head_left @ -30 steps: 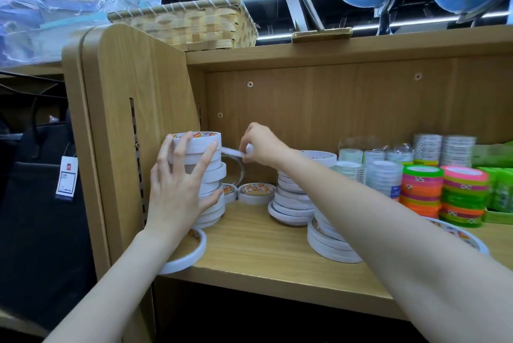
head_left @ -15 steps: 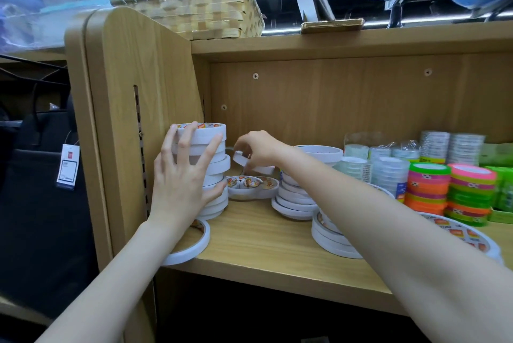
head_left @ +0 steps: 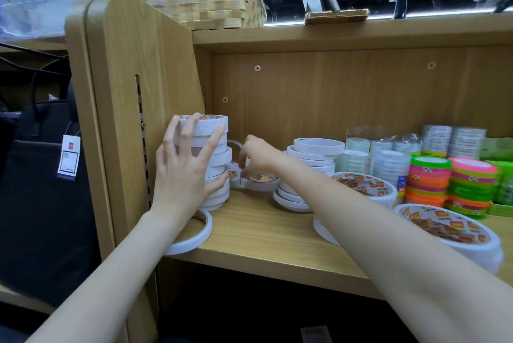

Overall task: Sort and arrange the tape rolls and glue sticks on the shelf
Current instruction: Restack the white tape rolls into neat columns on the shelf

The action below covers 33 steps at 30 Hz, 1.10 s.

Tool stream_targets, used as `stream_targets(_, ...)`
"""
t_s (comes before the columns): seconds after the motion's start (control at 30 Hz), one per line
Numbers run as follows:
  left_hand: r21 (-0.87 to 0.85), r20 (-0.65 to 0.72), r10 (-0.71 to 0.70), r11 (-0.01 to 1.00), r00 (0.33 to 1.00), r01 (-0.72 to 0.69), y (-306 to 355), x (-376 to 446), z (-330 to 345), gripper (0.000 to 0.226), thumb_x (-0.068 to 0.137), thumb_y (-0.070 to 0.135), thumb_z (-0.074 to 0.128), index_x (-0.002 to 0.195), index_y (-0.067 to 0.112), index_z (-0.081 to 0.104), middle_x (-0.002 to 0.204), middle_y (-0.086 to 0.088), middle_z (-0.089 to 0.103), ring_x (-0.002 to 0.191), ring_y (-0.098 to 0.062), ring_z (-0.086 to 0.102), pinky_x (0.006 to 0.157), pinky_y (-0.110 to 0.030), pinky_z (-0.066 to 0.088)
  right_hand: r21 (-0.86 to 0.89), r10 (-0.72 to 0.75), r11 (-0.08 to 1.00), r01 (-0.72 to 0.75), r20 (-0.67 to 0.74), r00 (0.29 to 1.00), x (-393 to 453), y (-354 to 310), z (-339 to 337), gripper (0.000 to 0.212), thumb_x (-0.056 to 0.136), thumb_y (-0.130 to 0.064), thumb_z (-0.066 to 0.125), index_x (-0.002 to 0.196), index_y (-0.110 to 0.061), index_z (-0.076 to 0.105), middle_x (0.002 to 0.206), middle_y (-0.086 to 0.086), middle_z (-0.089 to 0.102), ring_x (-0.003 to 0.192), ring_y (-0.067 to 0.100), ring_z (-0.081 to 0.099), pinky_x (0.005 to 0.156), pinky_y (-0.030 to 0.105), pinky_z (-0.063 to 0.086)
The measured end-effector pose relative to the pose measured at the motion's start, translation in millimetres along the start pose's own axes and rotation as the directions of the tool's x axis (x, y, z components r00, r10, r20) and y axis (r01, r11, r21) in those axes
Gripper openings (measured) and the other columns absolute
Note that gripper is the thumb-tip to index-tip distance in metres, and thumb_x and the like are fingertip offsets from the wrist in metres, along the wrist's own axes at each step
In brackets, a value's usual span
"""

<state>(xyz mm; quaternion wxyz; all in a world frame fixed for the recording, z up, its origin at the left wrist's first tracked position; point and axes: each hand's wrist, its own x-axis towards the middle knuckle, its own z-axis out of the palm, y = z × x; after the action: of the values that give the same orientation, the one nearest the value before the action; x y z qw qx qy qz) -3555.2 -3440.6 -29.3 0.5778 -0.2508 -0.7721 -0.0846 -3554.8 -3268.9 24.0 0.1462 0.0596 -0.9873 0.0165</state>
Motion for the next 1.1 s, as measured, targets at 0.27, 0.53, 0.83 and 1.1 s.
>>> stream_targets(0.27,-0.016,0.017,-0.003,1.000,1.000,0.003,0.2,0.0,-1.1,0.086,0.065,0.045,0.077,0.140,0.026,0.040,0.144,-0.015,0.025,0.133,-0.042,0.024,0.085,-0.057,0.044,0.883,0.438,0.448,-0.142,-0.078,0.896,-13.1,7.3,-66.2,0.025,0.082,-0.006,0.068,0.104,0.006,0.063,0.088,0.015,0.064,0.065,0.014,0.061,0.067,0.026,0.058)
stream_targets(0.53,-0.030,0.025,-0.001,1.000,1.000,0.002,0.9,0.2,-3.0,0.086,0.063,0.042,0.080,0.138,0.024,0.041,0.143,-0.015,0.026,0.131,-0.044,0.024,0.084,-0.058,0.044,0.101,0.248,0.969,-0.227,-0.342,0.906,-68.0,33.3,-119.4,0.015,0.078,-0.014,0.069,0.090,-0.007,0.071,0.088,0.011,0.067,0.079,0.024,0.063,0.066,0.026,0.046)
stream_targets(0.83,-0.036,0.027,0.002,0.999,1.000,-0.001,1.4,0.9,-3.8,0.084,0.064,0.042,0.078,0.138,0.021,0.044,0.143,-0.016,0.026,0.132,-0.044,0.025,0.087,-0.059,0.042,0.011,0.120,0.993,-0.120,-0.172,0.978,-51.3,14.6,-112.2,0.025,0.079,-0.022,0.072,0.102,-0.014,0.066,0.099,0.005,0.062,0.090,0.021,0.059,0.074,0.027,0.045)
stream_targets(1.1,0.000,-0.018,0.025,1.000,1.000,-0.025,-0.2,0.5,0.4,0.088,0.062,0.044,0.079,0.138,0.024,0.040,0.143,-0.018,0.029,0.131,-0.046,0.028,0.083,-0.058,0.044,0.301,0.248,0.930,-0.213,-0.082,0.965,48.9,2.9,4.1,0.045,0.085,-0.010,0.061,0.128,-0.004,0.047,0.131,0.017,0.051,0.119,0.032,0.050,0.096,0.036,0.044)
